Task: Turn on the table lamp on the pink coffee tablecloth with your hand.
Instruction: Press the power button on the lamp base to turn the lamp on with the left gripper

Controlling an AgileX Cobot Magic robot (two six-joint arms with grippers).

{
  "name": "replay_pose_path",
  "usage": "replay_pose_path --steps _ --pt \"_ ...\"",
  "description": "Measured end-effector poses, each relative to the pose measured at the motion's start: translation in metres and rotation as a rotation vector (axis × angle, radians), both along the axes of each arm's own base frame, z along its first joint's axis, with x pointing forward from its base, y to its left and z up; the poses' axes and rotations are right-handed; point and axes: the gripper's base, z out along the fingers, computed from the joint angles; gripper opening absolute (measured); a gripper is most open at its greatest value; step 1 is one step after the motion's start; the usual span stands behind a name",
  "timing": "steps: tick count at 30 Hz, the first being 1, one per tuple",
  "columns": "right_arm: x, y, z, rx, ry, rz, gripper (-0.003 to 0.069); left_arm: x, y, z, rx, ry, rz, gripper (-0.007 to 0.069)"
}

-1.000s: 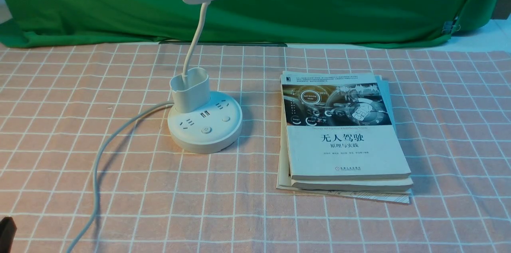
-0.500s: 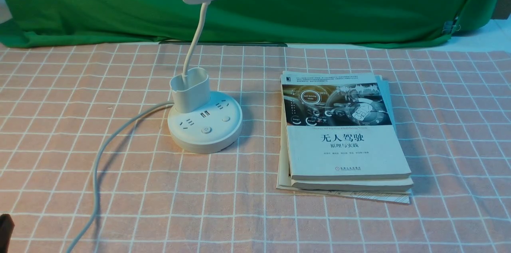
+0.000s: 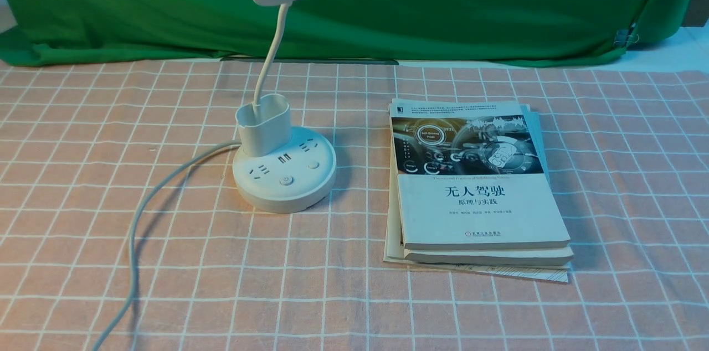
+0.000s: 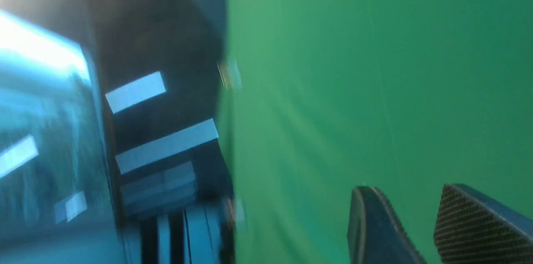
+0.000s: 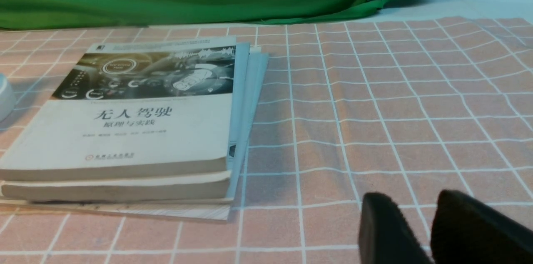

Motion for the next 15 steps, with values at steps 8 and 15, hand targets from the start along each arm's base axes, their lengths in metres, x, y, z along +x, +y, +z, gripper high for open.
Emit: replay_pose_path --steps 8,15 --pt "0.0 0.0 0.0 0.0 0.001 0.0 0.0241 -0.02 -0.002 0.042 -0.2 -0.291 -0.235 0.0237" --pt "0.0 0.0 0.0 0.0 0.001 0.0 0.0241 0.005 -0.011 0.118 -0.205 0.221 -0.261 0.011"
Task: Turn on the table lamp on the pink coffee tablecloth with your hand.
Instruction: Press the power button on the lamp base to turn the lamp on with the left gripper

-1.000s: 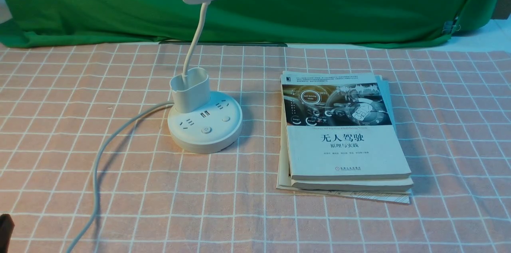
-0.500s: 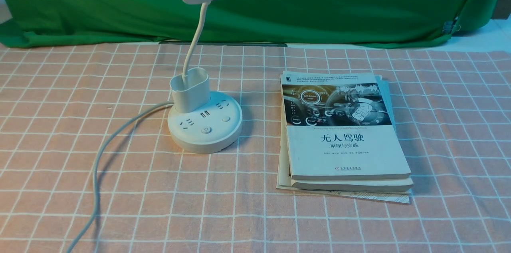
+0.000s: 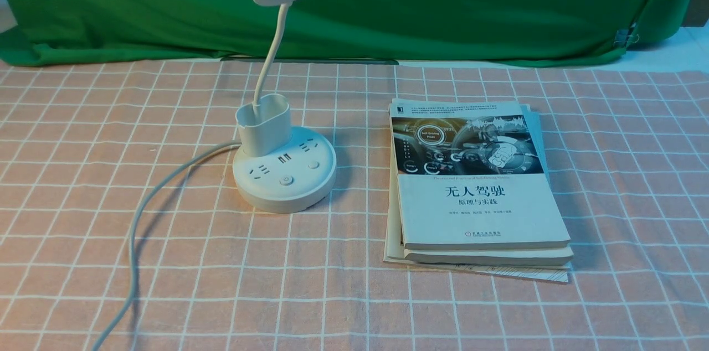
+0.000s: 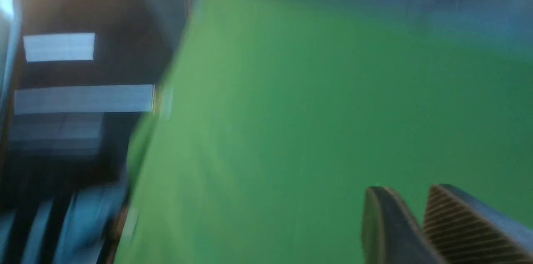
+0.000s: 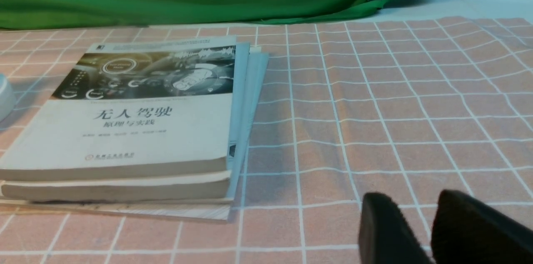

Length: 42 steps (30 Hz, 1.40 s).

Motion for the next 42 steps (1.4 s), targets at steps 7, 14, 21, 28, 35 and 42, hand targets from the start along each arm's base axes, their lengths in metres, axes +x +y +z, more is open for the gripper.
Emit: replay_pose_path --steps 7,14,21,28,35,42 --pt "0.0 0.0 0.0 0.0 0.0 0.0 0.0241 0.096 0.001 -0.048 -0.092 0.702 -0.07 0.0" --pt "0.0 0.0 0.0 0.0 -0.001 0.0 0.0241 0.167 -0.022 -0.104 -0.206 1.142 -0.393 0.0001" --pt "0.0 0.0 0.0 0.0 -0.001 0.0 0.0241 0.239 -0.089 -0.118 -0.06 1.332 -0.691 -0.0004" --pt "0.0 0.0 0.0 0.0 -0.001 0.0 0.0241 0.295 -0.162 -0.136 0.285 1.39 -0.623 -0.0005" --pt "0.0 0.0 0.0 -0.001 0.0 0.0 0.0241 0.347 -0.189 -0.169 0.379 1.387 -0.542 -0.0005" --pt "0.0 0.0 0.0 -0.001 0.0 0.0 0.0241 0.358 -0.195 -0.192 0.355 1.425 -0.539 -0.0003"
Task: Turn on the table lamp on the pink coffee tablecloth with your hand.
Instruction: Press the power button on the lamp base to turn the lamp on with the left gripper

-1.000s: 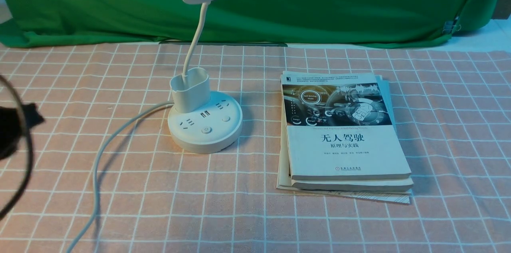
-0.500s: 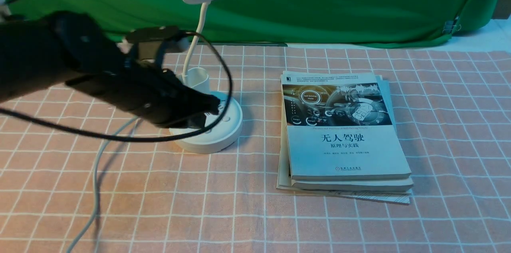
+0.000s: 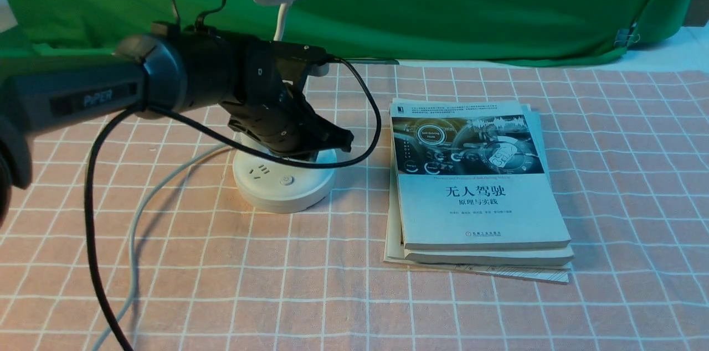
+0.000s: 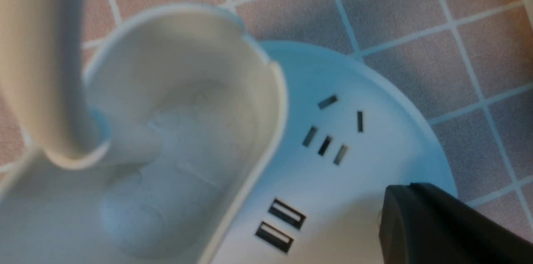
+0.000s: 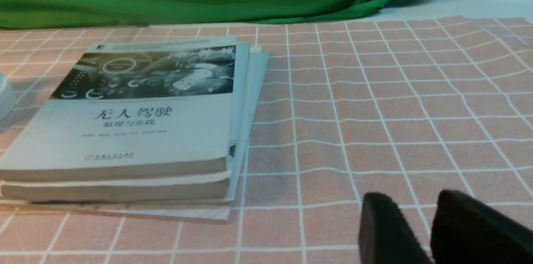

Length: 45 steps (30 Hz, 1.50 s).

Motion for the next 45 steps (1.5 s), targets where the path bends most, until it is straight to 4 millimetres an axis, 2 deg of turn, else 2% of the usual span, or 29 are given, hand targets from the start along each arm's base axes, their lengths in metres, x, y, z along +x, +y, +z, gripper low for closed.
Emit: replay_pose_path --steps 17,27,34,40,42,45 --pt "0.0 0.0 0.0 0.0 -0.001 0.0 0.0241 0.004 -0.003 -0.018 0.011 0.077 0.02 -0.0001" --pt "0.0 0.0 0.0 0.0 -0.001 0.0 0.0241 0.004 -0.003 -0.019 0.015 0.083 0.021 -0.0001" --pt "0.0 0.0 0.0 0.0 0.0 0.0 0.0241 0.0 -0.013 -0.024 0.097 0.052 -0.014 0.0" --pt "0.0 0.0 0.0 0.0 0.0 0.0 0.0241 -0.005 -0.016 -0.007 0.058 0.024 0.012 0.0" --pt "0.0 0.0 0.0 0.0 0.0 0.0 0.0241 -0.013 -0.016 -0.002 0.035 0.061 0.027 0.0" --pt "0.0 0.0 0.0 0.0 0.0 0.0 0.0241 -0.036 -0.013 0.009 -0.028 0.124 0.035 0.0"
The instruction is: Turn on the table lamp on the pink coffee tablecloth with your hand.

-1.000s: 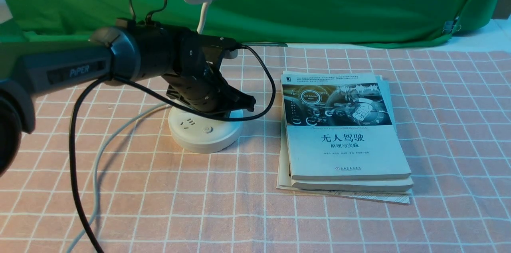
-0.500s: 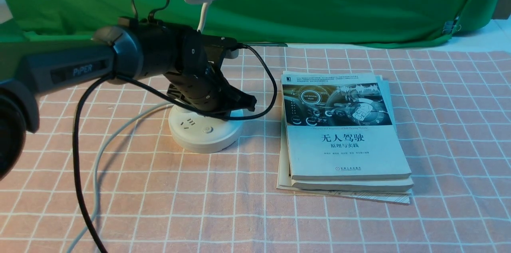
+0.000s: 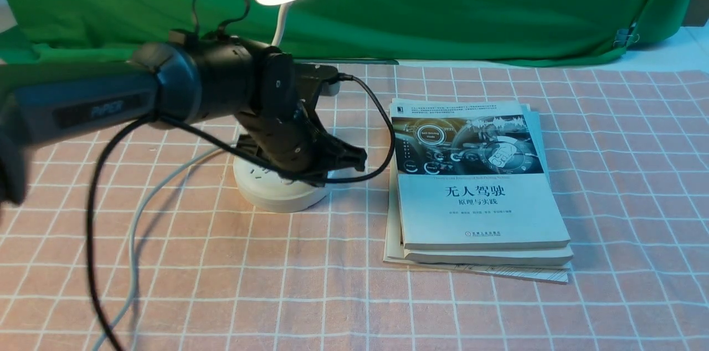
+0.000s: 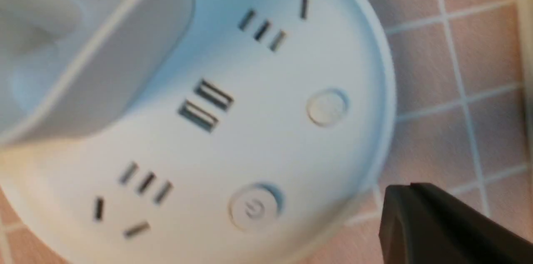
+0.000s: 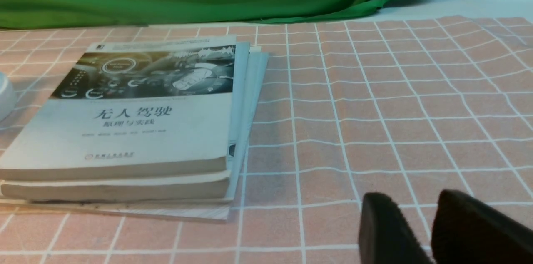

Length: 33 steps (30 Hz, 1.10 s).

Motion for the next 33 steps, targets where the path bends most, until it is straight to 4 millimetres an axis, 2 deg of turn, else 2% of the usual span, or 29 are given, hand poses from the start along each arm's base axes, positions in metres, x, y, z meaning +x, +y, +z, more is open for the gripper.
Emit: replay_pose_path --steps 1,7,9,10,11,12,13,15,16,18,20,26,29,31,33 --pt "0.0 0.0 0.0 0.0 0.0 0.0 0.0241 -0.003 0.001 0.002 -0.008 0.005 0.003 0.0" --pt "0.0 0.0 0.0 0.0 0.0 0.0 0.0241 -0.074 0.035 0.025 -0.048 0.011 -0.001 0.0" --pt "0.0 0.0 0.0 0.0 0.0 0.0 0.0241 -0.104 0.053 0.05 -0.092 -0.09 0.003 0.0" --pt "0.0 0.0 0.0 0.0 0.0 0.0 0.0241 -0.107 0.055 0.049 -0.093 -0.098 0.005 0.0" --pt "0.0 0.0 0.0 0.0 0.0 0.0 0.0241 -0.127 0.067 0.067 -0.13 -0.2 0.008 0.0" --pt "0.0 0.0 0.0 0.0 0.0 0.0 0.0241 -0.129 0.068 0.071 -0.136 -0.214 0.007 0.0" --pt "0.0 0.0 0.0 0.0 0.0 0.0 0.0241 -0.149 0.081 0.082 -0.169 -0.318 0.013 0.0" --pt "0.0 0.0 0.0 0.0 0.0 0.0 0.0241 -0.163 0.09 0.088 -0.192 -0.392 0.016 0.0" --pt "0.0 0.0 0.0 0.0 0.0 0.0 0.0241 -0.181 0.101 0.094 -0.224 -0.478 0.023 0.0" --pt "0.0 0.0 0.0 0.0 0.0 0.0 0.0241 -0.193 0.109 0.095 -0.246 -0.536 0.028 0.0" --pt "0.0 0.0 0.0 0.0 0.0 0.0 0.0241 -0.215 0.122 0.092 -0.276 -0.623 0.035 0.0" --pt "0.0 0.0 0.0 0.0 0.0 0.0 0.0241 -0.253 0.143 0.07 -0.331 -0.695 0.054 0.0" --pt "0.0 0.0 0.0 0.0 0.0 0.0 0.0241 -0.259 0.146 0.064 -0.319 -0.708 0.043 0.0" --pt "0.0 0.0 0.0 0.0 0.0 0.0 0.0241 -0.264 0.152 0.058 -0.194 -0.787 -0.047 0.0" --pt "0.0 0.0 0.0 0.0 0.0 0.0 0.0241 -0.267 0.155 0.058 -0.142 -0.832 -0.083 0.0"
